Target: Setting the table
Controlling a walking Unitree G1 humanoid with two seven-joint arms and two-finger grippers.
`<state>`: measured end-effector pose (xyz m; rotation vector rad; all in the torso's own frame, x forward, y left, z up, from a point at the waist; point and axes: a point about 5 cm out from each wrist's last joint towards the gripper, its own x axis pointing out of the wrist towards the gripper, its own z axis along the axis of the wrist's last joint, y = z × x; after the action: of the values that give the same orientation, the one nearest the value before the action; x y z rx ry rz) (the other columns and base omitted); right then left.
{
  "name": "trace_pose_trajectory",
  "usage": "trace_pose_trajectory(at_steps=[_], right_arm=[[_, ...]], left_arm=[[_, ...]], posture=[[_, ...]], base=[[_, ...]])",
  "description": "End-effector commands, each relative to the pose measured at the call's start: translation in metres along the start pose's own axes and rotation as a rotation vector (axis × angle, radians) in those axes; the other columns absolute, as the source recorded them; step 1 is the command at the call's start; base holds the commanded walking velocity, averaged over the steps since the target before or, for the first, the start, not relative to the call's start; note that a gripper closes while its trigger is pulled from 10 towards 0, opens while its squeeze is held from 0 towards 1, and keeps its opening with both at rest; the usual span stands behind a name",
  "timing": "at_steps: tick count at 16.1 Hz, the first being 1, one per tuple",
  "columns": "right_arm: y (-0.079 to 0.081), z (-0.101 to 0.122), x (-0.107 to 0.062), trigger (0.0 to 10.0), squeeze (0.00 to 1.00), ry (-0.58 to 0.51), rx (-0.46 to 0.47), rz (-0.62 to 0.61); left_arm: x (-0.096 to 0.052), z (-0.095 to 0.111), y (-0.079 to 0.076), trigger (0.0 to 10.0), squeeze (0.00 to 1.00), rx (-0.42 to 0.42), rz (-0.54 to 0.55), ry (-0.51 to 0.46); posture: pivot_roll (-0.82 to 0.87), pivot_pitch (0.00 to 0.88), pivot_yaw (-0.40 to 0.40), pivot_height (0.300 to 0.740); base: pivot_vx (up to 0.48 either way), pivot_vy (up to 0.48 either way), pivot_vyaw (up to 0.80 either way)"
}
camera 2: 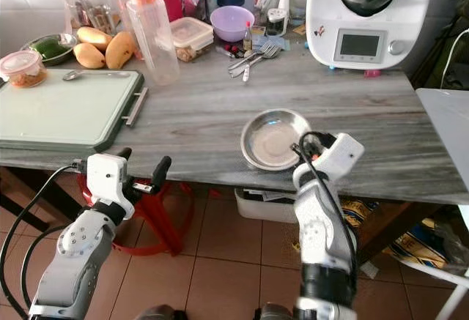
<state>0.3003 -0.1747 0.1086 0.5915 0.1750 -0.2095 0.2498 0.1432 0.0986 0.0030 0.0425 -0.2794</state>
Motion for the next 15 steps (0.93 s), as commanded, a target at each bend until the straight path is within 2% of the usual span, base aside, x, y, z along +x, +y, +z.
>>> trace_pose_trajectory(at_steps=[1,4,8,12,15], right_arm=[[0.001,-0.005,0.001,10.0,0.00,0.037,0.008,-0.005],[0.013,-0.010,-0.004,10.0,0.00,0.065,0.056,0.024],[0.022,-0.013,-0.016,10.0,0.00,0.102,0.195,0.006],[0.022,-0.012,-0.025,10.0,0.00,0.116,0.257,-0.046],[0.015,-0.012,-0.022,10.0,0.00,0.123,0.256,-0.075]], left_arm=[[-0.001,0.004,0.001,10.0,0.00,0.019,-0.004,-0.007],[-0.002,0.003,0.002,10.0,0.00,0.022,0.003,-0.004],[0.000,0.004,0.001,10.0,0.00,0.022,0.000,-0.003],[0.002,0.003,0.000,10.0,0.00,0.020,-0.010,0.001],[0.004,0.004,-0.001,10.0,0.00,0.018,-0.016,0.000]], posture=[[-0.02,0.035,0.047,0.740],[-0.02,0.031,0.044,0.740],[-0.02,0.028,0.046,0.740],[-0.03,0.026,0.051,0.740],[-0.03,0.024,0.053,0.740]], base=[[0.000,0.000,0.00],[0.000,0.000,0.00],[0.000,0.000,0.00],[0.000,0.000,0.00],[0.000,0.000,0.00]])
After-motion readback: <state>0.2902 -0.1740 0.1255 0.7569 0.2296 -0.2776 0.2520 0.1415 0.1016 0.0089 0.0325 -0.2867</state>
